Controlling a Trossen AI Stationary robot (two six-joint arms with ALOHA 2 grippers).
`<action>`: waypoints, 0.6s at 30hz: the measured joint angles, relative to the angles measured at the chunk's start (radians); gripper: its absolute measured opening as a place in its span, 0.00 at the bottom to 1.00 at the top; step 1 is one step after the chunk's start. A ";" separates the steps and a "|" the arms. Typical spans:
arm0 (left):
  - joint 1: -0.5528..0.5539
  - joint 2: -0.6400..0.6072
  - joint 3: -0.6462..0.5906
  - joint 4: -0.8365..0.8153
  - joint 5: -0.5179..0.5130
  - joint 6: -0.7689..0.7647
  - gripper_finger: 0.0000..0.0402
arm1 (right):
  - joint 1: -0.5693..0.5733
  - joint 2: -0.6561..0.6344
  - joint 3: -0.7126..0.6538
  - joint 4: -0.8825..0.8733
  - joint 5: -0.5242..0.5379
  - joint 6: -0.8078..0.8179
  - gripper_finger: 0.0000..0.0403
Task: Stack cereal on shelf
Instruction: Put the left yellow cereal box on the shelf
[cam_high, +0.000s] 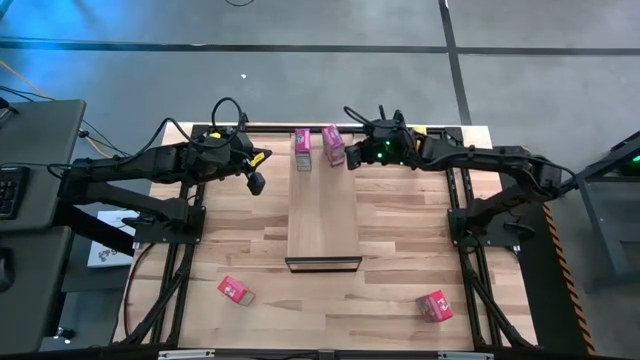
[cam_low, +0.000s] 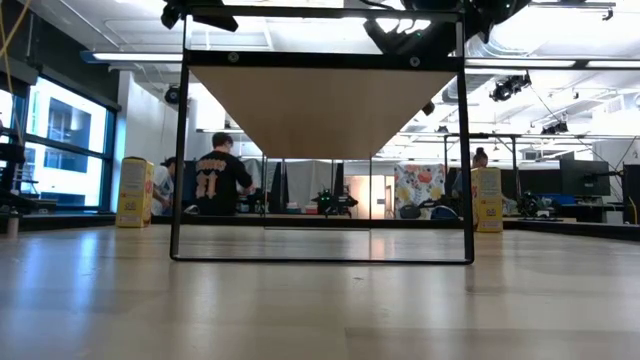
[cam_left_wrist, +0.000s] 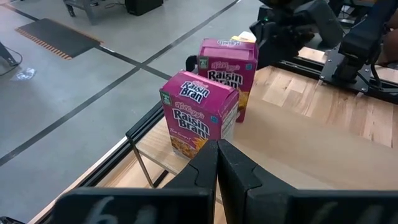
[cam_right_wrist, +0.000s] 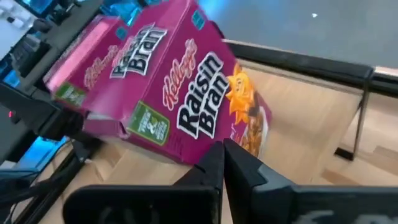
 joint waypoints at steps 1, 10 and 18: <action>0.000 0.000 0.000 -0.001 0.000 0.000 0.01 | 0.003 0.000 0.000 -0.004 -0.002 0.002 0.00; 0.000 0.000 0.000 0.000 -0.003 0.000 0.01 | 0.054 0.001 0.000 -0.003 -0.009 0.056 0.00; 0.000 -0.002 0.002 -0.004 -0.019 0.018 0.01 | 0.039 -0.061 0.000 -0.047 0.016 0.021 0.00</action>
